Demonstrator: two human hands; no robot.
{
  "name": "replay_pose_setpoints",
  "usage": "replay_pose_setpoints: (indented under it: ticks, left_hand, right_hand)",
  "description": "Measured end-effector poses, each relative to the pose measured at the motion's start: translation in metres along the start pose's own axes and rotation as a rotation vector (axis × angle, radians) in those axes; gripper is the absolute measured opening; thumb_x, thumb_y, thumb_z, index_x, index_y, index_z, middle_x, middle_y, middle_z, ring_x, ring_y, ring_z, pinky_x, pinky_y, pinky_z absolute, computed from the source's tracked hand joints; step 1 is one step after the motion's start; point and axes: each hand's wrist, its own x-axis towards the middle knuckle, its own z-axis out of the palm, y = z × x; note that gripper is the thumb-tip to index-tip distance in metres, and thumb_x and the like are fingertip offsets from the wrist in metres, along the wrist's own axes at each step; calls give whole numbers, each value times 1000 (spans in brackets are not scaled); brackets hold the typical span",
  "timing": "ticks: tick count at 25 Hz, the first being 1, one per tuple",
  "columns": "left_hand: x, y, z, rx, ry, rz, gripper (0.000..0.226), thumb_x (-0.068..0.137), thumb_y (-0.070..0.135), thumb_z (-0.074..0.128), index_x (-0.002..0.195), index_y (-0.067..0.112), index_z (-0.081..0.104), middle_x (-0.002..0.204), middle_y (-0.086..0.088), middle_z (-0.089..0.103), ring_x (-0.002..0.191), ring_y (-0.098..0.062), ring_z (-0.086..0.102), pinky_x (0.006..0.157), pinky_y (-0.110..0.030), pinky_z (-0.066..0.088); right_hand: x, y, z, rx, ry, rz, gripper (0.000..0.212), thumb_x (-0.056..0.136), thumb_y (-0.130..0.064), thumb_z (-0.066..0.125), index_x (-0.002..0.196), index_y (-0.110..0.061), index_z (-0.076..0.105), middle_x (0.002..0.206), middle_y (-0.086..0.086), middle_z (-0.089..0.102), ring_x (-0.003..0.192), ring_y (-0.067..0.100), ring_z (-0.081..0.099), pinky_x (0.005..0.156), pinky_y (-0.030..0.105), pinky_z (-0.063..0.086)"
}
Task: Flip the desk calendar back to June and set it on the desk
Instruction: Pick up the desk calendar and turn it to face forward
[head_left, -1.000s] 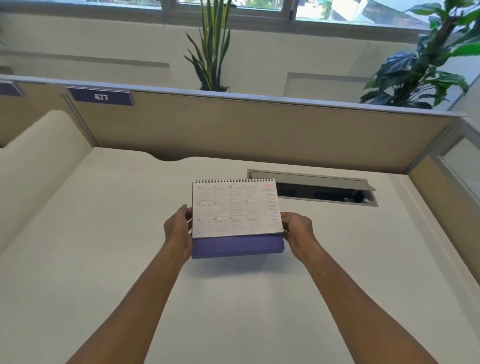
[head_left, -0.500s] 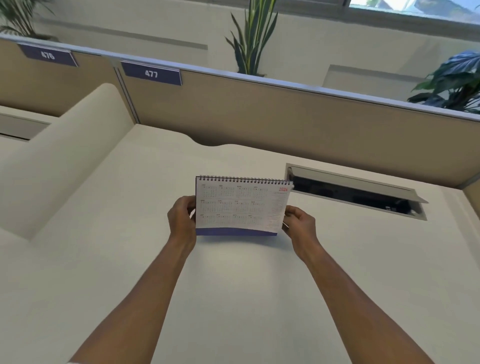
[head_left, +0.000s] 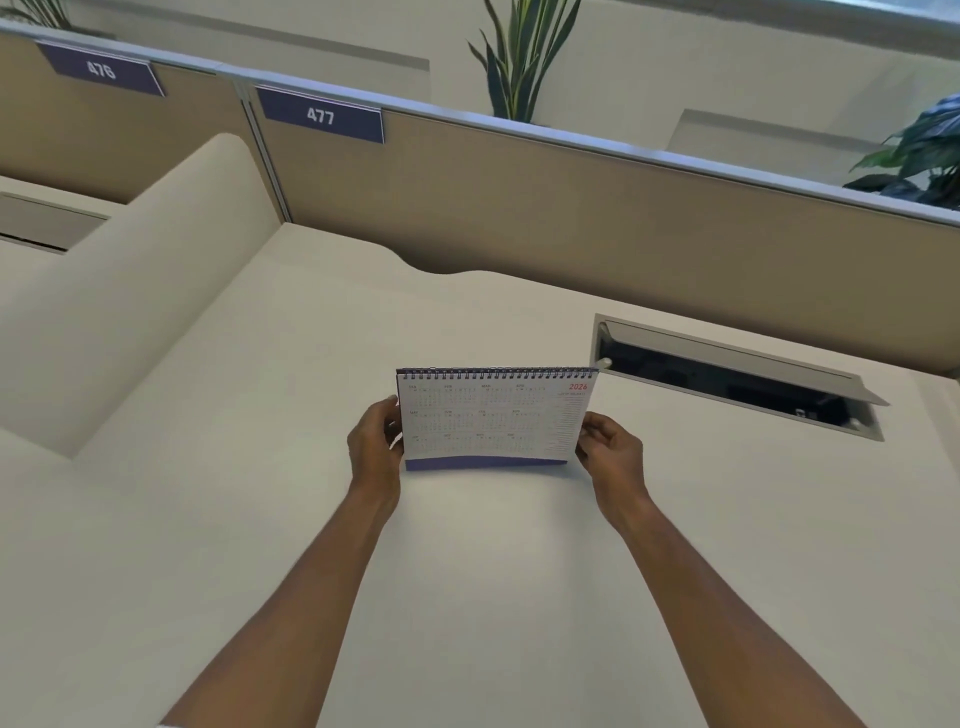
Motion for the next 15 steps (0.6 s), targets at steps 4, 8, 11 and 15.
replay_pose_setpoints:
  ticks: [4,8,11,15]
  left_hand:
    - [0,-21,-4,178,-85,-41,34,90,54,53,84,38,83,91,12,82,79,-4,75,72,-24,56]
    - [10,-29,-11,293,-134,-86,42,90,61,45,95,42,82,114,1,82,103,-15,75,102,-42,56]
    - [14,-23,-16,386,-184,-113,47,81,71,45,91,45,82,118,-3,80,117,-26,71,112,-53,50]
    - [11,-21,-17,446,-151,-128,63,78,80,43,99,35,82,121,-5,78,119,-30,70,112,-54,50]
  right_hand:
    - [1,13,0,-48,-49,49,22,100,1,59,109,-13,74,111,8,77,112,29,70,97,38,59]
    - [0,23,2,-231,-103,39,31,100,1,47,111,-17,71,120,5,73,117,26,66,105,39,52]
    - [1,20,4,-469,-156,-16,46,95,0,47,131,-23,64,125,-5,66,117,20,60,99,32,48]
    - [3,17,2,-468,-202,26,52,92,0,51,142,-16,56,133,0,64,123,22,59,105,37,49]
